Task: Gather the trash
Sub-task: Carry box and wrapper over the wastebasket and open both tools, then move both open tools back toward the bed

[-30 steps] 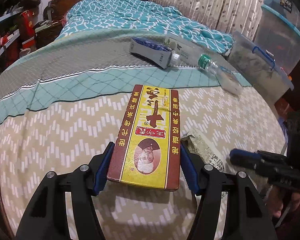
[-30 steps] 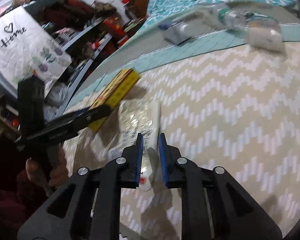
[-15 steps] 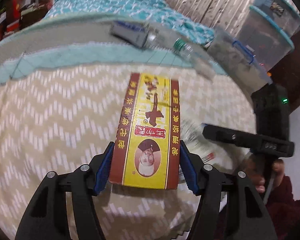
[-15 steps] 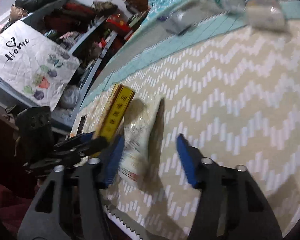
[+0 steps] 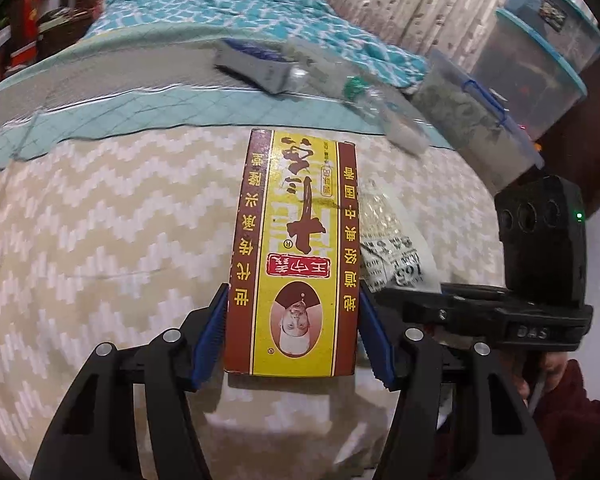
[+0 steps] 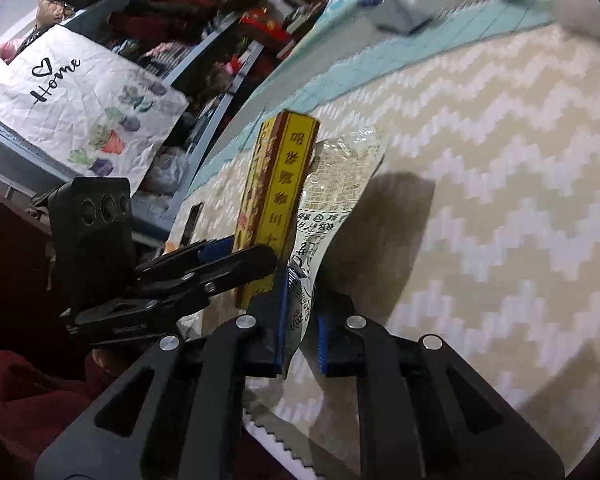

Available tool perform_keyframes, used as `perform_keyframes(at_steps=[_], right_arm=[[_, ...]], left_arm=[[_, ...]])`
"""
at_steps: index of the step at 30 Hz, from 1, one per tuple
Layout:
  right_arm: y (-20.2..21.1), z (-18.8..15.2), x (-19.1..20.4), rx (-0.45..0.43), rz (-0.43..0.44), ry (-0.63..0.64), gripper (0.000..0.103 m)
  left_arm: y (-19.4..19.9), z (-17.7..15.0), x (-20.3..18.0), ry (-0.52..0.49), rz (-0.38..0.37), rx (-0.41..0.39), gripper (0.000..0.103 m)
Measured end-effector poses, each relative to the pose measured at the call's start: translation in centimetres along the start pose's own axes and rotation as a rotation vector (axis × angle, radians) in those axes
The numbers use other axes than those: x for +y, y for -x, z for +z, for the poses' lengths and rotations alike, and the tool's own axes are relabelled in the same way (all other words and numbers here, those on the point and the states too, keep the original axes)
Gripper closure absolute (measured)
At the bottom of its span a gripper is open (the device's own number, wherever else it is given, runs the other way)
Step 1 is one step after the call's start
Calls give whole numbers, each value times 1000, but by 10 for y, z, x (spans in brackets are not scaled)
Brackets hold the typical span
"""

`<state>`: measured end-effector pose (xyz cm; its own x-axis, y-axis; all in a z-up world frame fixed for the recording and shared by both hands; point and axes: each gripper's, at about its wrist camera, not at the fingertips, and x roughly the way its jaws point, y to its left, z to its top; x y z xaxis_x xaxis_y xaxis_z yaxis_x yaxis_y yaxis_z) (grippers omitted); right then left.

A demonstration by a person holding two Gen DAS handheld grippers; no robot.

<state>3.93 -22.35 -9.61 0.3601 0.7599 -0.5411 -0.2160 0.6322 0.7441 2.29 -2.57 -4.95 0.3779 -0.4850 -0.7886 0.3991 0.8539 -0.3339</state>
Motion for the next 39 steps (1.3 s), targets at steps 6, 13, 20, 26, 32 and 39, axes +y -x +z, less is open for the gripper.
perform_keyframes(at_steps=[6, 13, 20, 26, 32, 39], right_arm=[[70, -3, -45, -176, -84, -103, 90], [199, 0, -119, -425, -273, -240, 90], [317, 26, -192, -583, -500, -335, 90], [350, 52, -241, -543, -639, -377, 87], [351, 54, -274, -525, -711, -423, 79], [348, 48, -249, -586, -810, -331, 20]], left_arm=[[-44, 31, -55, -115, -95, 64, 46], [-130, 91, -181, -336, -256, 144, 46], [-218, 147, -329, -524, -309, 168, 46], [-278, 175, -398, -577, -251, 192, 44], [-312, 188, -407, -527, -184, 213, 24], [-260, 182, -376, -504, -279, 173, 24]])
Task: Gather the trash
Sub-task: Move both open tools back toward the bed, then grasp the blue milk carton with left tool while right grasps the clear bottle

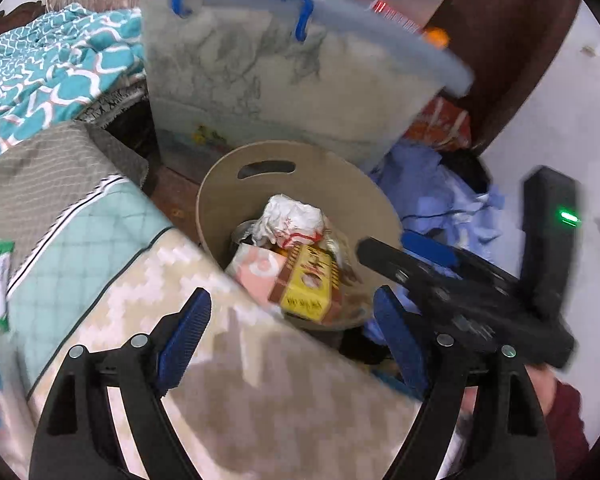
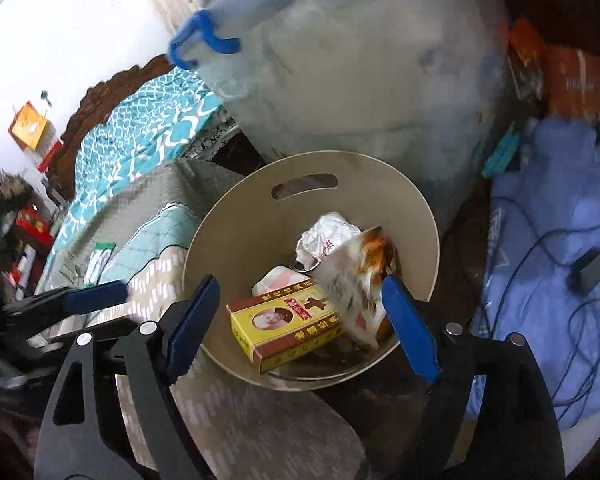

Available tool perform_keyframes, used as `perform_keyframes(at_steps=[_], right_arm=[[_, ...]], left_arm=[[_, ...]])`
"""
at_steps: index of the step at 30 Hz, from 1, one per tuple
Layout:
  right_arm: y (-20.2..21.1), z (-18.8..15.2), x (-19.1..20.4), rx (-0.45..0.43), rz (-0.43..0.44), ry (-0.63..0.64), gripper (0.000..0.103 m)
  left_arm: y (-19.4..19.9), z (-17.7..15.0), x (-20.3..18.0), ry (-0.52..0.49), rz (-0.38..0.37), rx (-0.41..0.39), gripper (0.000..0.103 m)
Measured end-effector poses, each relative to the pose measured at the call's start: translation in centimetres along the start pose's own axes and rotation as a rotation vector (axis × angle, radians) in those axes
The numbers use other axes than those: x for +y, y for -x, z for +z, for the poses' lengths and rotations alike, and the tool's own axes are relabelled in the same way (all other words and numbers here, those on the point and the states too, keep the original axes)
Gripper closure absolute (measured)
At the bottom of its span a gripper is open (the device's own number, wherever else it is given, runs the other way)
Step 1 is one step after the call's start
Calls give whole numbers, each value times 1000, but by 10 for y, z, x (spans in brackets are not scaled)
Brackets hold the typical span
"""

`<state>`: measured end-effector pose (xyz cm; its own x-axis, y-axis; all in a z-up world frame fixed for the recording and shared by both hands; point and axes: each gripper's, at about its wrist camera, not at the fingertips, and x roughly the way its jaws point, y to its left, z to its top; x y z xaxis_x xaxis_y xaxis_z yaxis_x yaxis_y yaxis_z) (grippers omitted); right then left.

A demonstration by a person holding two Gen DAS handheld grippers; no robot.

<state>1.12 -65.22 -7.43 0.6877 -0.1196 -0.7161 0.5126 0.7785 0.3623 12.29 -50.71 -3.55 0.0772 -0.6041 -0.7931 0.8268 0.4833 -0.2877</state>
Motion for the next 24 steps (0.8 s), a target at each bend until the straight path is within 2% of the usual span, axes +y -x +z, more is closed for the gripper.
perform_keyframes(at_steps=[4, 6, 7, 8, 9, 11, 12, 14, 16, 18, 19, 20, 22, 24], right_arm=[[20, -7, 21, -24, 24, 4, 20], [28, -14, 39, -12, 80, 7, 21], [31, -17, 48, -5, 104, 15, 25], [33, -20, 66, 5, 141, 39, 29], [34, -23, 79, 11, 163, 60, 31], [29, -28, 126, 50, 254, 127, 39], [25, -30, 145, 69, 288, 155, 41], [10, -36, 208, 116, 357, 257, 43], [-9, -40, 262, 148, 389, 331, 42], [-34, -39, 312, 180, 418, 379, 39], [-50, -38, 336, 194, 407, 406, 27], [-63, -38, 356, 195, 379, 432, 22], [-91, -43, 395, 191, 293, 483, 21], [-116, -57, 428, 226, 223, 539, 19]], left_arm=[[67, -48, 21, 12, -58, -52, 24], [102, -83, 44, 28, -62, -72, 24], [121, -104, 58, 45, -50, -78, 24], [135, -120, 73, 64, -37, -82, 24], [156, -146, 98, 104, -2, -87, 24], [179, -175, 131, 171, 71, -93, 24], [194, -192, 154, 230, 122, -95, 24], [221, -221, 203, 374, 185, -105, 24], [238, -231, 241, 490, 224, -125, 24], [254, -226, 274, 588, 268, -172, 22], [259, -219, 289, 627, 304, -192, 17], [261, -207, 304, 656, 335, -213, 15], [256, -183, 320, 654, 382, -218, 12], [241, -159, 339, 654, 472, -181, 10]])
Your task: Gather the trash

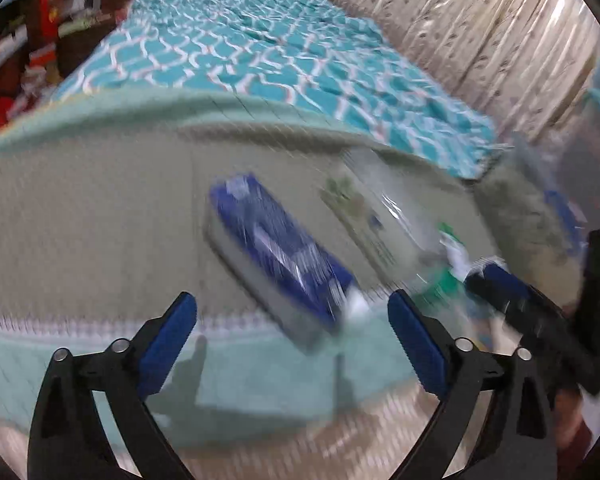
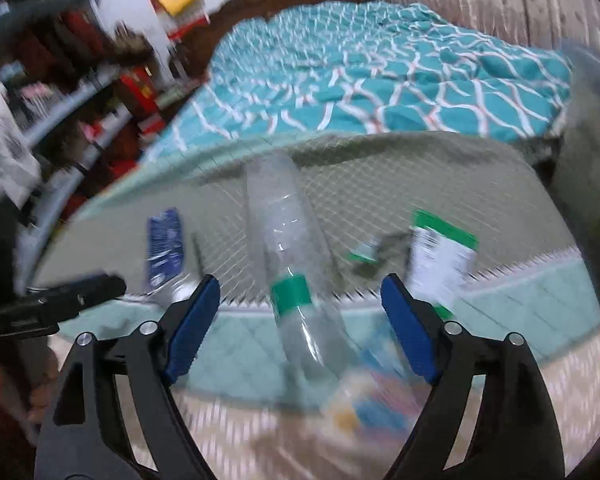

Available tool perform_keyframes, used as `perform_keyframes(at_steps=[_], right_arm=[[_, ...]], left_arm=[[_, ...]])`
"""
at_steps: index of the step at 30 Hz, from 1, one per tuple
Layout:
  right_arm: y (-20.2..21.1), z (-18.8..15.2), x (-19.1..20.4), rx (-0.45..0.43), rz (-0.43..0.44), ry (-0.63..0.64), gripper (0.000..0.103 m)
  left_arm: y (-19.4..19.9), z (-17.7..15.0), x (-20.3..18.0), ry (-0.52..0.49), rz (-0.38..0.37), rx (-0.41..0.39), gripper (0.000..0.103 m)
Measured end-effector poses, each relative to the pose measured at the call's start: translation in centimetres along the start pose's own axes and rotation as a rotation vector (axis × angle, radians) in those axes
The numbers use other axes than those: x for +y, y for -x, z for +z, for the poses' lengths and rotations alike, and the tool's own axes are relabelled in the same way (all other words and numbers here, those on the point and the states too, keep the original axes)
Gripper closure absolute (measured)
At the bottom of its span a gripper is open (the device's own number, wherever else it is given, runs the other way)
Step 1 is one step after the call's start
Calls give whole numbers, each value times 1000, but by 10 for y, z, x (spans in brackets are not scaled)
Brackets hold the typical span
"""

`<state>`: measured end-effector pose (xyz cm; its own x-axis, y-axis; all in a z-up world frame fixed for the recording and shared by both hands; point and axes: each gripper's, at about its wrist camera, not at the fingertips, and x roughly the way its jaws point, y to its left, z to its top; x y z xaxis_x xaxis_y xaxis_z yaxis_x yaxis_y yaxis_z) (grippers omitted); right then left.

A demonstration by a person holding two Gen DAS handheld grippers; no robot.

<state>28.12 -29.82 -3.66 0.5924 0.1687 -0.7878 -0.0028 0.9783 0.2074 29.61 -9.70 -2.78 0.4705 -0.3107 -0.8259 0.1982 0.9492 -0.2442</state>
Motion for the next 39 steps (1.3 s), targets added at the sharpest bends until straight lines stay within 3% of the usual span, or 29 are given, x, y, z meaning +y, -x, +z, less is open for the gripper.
perform_keyframes(at_steps=[3, 4, 5, 7, 8, 11, 13, 17, 20, 24, 27, 31, 33, 39], right_arm=[[-29, -3, 21, 55, -87, 27, 21], [-34, -6, 27, 69, -104, 34, 34], [-37, -11, 32, 94, -82, 32, 57], [-31, -26, 37, 103, 0, 12, 59], [-25, -33, 46, 99, 16, 33, 60], [-6, -57, 77, 62, 33, 83, 59], [11, -81, 93, 56, 78, 72, 59], [45, -138, 111, 86, 213, 24, 59], [72, -182, 131, 90, 263, 62, 59], [108, -241, 159, 103, 337, 93, 58], [122, -257, 178, 96, 328, 152, 56], [131, -262, 189, 51, 290, 157, 28], [131, -265, 192, 57, 287, 154, 27], [141, -263, 187, 22, 267, 134, 22]], left_arm=[[-32, 15, 5, 56, 61, 46, 11], [-38, 15, 9, 68, 62, 55, 9], [-42, 15, 12, 81, 34, 55, 12], [-39, 12, 17, 74, -33, 43, 26], [-33, 10, 18, 55, -73, 42, 38], [-12, -7, 22, -5, -82, 42, 54], [3, -24, 30, -18, -68, 43, 54], [44, -71, 64, 9, -124, 51, 54], [86, -126, 93, 23, -176, 33, 53], [136, -193, 118, 57, -176, 19, 53], [154, -219, 128, 82, -109, -9, 52], [172, -239, 127, 67, 12, -78, 43], [178, -245, 124, 61, 60, -108, 39], [183, -251, 124, 62, 81, -123, 36]])
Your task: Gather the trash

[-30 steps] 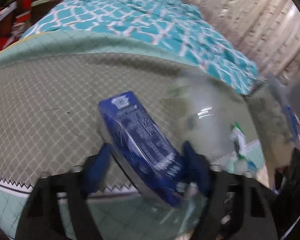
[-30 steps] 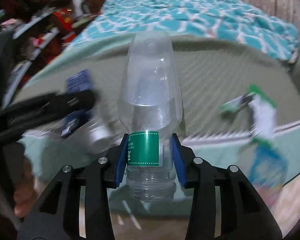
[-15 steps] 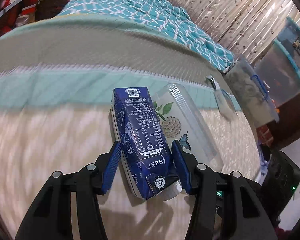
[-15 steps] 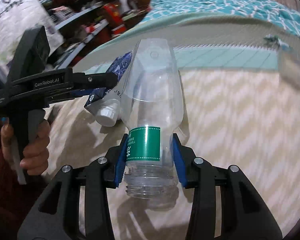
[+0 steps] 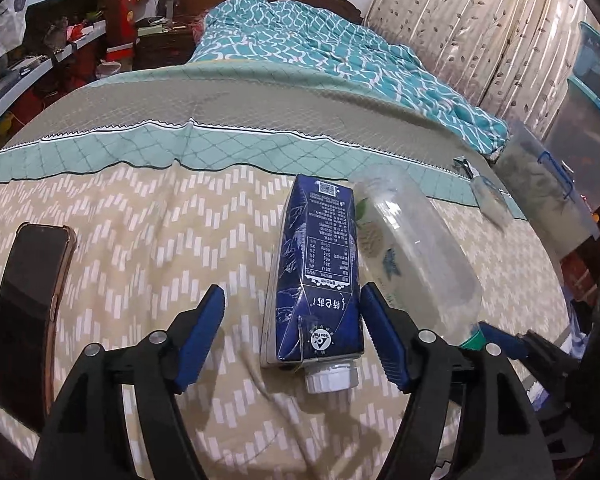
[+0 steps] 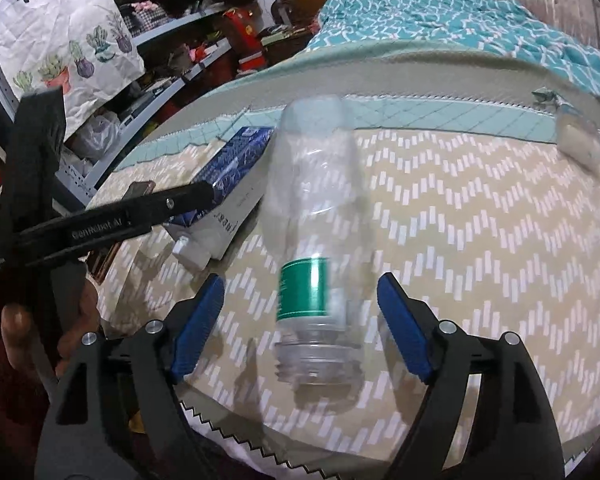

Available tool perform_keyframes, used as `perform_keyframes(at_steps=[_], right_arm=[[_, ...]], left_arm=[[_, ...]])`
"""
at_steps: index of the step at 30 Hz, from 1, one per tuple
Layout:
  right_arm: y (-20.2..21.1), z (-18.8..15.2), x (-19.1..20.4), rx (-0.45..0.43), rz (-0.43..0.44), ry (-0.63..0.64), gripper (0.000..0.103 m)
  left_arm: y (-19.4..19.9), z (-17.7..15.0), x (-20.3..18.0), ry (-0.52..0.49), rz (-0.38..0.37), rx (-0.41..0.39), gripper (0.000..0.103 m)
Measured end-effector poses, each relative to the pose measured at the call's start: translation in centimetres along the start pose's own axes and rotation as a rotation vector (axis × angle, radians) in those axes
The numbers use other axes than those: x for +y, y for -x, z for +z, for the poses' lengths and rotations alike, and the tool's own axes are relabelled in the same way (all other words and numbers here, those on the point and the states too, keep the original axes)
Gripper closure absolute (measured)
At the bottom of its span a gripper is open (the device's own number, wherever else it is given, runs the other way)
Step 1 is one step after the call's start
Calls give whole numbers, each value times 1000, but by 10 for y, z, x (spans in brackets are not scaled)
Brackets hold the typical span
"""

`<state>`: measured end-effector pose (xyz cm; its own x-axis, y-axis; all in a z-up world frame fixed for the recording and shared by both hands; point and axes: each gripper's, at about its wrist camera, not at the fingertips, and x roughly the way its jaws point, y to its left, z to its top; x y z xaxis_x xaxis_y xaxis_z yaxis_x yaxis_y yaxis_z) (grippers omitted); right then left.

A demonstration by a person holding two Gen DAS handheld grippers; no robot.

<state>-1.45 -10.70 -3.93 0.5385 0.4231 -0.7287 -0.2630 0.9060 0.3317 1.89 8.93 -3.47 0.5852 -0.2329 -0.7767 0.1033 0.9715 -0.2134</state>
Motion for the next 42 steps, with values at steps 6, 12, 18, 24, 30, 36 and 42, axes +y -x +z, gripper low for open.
perform_keyframes(at_steps=[6, 12, 18, 24, 30, 36, 42], right_arm=[[-3, 8, -3, -6, 5, -10, 20], [-5, 8, -2, 6, 12, -3, 20], [-9, 10, -7, 14, 16, -19, 20], [-12, 10, -6, 19, 17, -10, 20], [-17, 9, -11, 40, 9, -20, 20], [-26, 12, -17, 58, 9, -36, 20], [-34, 15, -27, 66, 22, -45, 59]], left_arm=[[3, -4, -3, -6, 25, -10, 34], [3, -6, -6, -14, 45, -13, 30], [1, -6, -8, -15, 43, -10, 29], [-4, -6, -6, -17, 36, -3, 29], [-7, -7, -6, -10, 29, 3, 27], [-14, -8, -5, 6, 9, 26, 27], [-28, -7, -6, 1, -40, 62, 51]])
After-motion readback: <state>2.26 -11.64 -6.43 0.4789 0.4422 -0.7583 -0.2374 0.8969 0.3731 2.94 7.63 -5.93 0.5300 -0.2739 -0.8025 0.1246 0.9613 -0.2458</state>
